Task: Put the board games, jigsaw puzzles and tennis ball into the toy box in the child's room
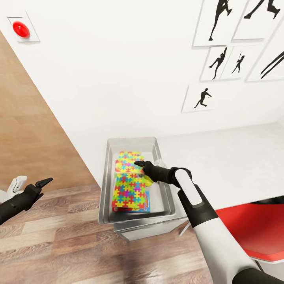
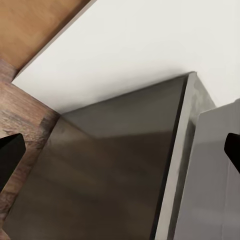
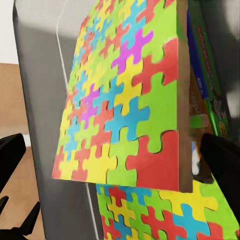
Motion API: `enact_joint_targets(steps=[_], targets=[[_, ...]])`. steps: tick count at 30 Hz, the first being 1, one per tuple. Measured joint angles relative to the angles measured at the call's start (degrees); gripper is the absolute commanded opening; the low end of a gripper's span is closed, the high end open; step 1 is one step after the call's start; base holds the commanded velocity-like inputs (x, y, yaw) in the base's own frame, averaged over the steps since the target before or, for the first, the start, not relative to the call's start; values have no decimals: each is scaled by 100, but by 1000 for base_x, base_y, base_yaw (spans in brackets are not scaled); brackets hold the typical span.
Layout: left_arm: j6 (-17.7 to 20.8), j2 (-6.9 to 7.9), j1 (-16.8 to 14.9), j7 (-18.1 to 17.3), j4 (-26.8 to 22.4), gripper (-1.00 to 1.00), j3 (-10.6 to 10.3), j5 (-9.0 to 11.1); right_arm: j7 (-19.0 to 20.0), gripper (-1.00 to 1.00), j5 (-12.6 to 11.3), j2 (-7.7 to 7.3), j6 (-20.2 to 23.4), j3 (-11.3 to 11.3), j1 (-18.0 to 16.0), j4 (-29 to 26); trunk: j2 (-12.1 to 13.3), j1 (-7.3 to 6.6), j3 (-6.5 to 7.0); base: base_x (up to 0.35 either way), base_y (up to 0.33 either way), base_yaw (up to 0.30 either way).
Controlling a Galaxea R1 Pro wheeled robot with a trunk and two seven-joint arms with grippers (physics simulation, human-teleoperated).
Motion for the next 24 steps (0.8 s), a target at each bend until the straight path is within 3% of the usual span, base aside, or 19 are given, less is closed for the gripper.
enact_joint_targets(steps=[24], targets=[[1, -3, 0, 0, -1, 100, -4, 8, -71, 100, 51, 6, 14, 21, -16, -167, 2, 1, -1, 0, 0, 0]])
